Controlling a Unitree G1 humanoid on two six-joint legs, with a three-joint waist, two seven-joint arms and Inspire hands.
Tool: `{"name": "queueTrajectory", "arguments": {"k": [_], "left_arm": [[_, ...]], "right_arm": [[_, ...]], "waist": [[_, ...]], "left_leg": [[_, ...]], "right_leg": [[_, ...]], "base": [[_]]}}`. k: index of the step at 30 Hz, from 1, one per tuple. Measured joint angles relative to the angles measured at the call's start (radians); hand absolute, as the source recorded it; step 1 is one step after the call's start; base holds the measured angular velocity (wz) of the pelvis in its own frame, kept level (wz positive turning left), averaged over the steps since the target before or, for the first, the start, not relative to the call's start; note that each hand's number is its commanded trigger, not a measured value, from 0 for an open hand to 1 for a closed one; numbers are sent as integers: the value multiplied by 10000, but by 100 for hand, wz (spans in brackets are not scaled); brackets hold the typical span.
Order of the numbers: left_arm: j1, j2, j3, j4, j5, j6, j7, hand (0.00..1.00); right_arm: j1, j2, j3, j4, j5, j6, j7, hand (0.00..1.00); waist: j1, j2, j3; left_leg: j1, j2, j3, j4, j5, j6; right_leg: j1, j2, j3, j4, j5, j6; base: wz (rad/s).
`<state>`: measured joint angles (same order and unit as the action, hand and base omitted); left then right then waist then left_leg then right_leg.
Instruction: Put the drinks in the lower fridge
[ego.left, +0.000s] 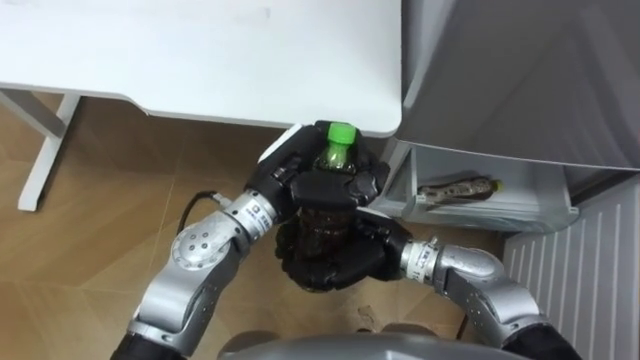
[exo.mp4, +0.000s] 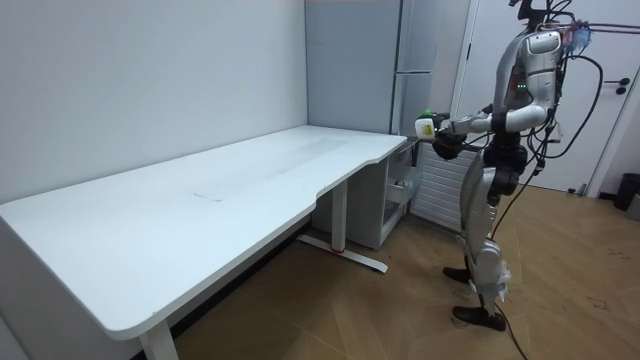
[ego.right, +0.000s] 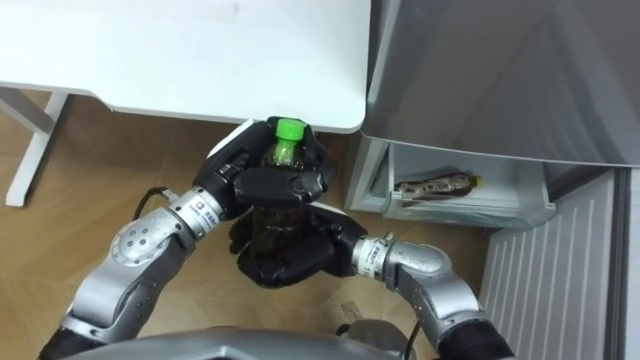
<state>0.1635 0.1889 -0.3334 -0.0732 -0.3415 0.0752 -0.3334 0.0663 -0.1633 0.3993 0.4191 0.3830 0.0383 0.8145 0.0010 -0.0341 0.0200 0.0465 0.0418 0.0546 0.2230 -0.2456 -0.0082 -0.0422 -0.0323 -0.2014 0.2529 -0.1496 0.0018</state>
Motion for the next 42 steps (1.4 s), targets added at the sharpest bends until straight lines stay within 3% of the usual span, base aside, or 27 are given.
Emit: {"name": "queueTrajectory", "arguments": {"k": [9, 10, 11, 12, 24, 30, 34, 39, 42], "left_arm": [[0, -18, -12, -2, -55, -120, 5, 100], [0, -19, -13, -5, -56, -121, 5, 80], [0, -19, -13, -22, -55, -121, 6, 35], [-8, -19, -15, -26, -49, -122, 6, 0], [-136, -20, 1, -47, -202, -121, 12, 0], [-159, -4, 69, -193, -189, -121, 156, 0], [-421, 12, 203, -388, -178, -183, 183, 0], [-816, 8, 444, -1284, -191, -1014, 476, 0], [-813, 34, 838, -2314, -273, -1176, 685, 0]], "right_arm": [[23, 9, -10, 4, 150, 0, -9, 100], [23, 9, -9, 4, 159, 1, -9, 100], [22, 9, -8, 4, 188, 1, -9, 100], [23, 4, 4, 6, 227, 1, -15, 100], [30, -87, 45, 70, 488, -2, -33, 100], [47, -128, 82, 69, 552, -9, -148, 100], [40, -255, 29, 154, 498, -26, -349, 100], [185, -464, 77, 462, -22, -24, -726, 100], [392, -712, 76, 437, -160, -24, -739, 100]], "waist": [[-14, -74, 22], [-16, -75, 21], [-20, -78, 19], [-21, -76, 19], [-47, -12, 7], [35, 116, -72], [102, 171, -79], [319, 415, -8], [362, 530, -31]], "left_leg": [[-8, -3, 1, 0, 0, 0], [-6, -3, 1, 3, 0, 0], [0, -5, 1, 16, 0, 0], [6, -6, 4, 31, 0, 0], [51, 0, 18, 40, -1, 0], [76, 14, 80, 3, -1, -1], [96, 15, 106, 34, -1, -1], [198, 16, 98, -29, -2, 0], [195, 20, 85, -43, -2, -1]], "right_leg": [[2, 2, 9, -19, -1, 1], [-2, 2, 11, -19, -1, 1], [-12, 2, 20, -20, -1, 1], [-8, 3, 34, -20, -1, 1], [50, 4, 39, 22, 6, -11], [53, 20, 67, 10, 6, -11], [73, 13, 71, 18, 9, -16], [203, 25, 70, -52, 13, -18], [159, 27, 71, -37, 12, -17]], "base": [[0], [0], [0], [0], [0], [-1], [-1], [0], [0]]}}
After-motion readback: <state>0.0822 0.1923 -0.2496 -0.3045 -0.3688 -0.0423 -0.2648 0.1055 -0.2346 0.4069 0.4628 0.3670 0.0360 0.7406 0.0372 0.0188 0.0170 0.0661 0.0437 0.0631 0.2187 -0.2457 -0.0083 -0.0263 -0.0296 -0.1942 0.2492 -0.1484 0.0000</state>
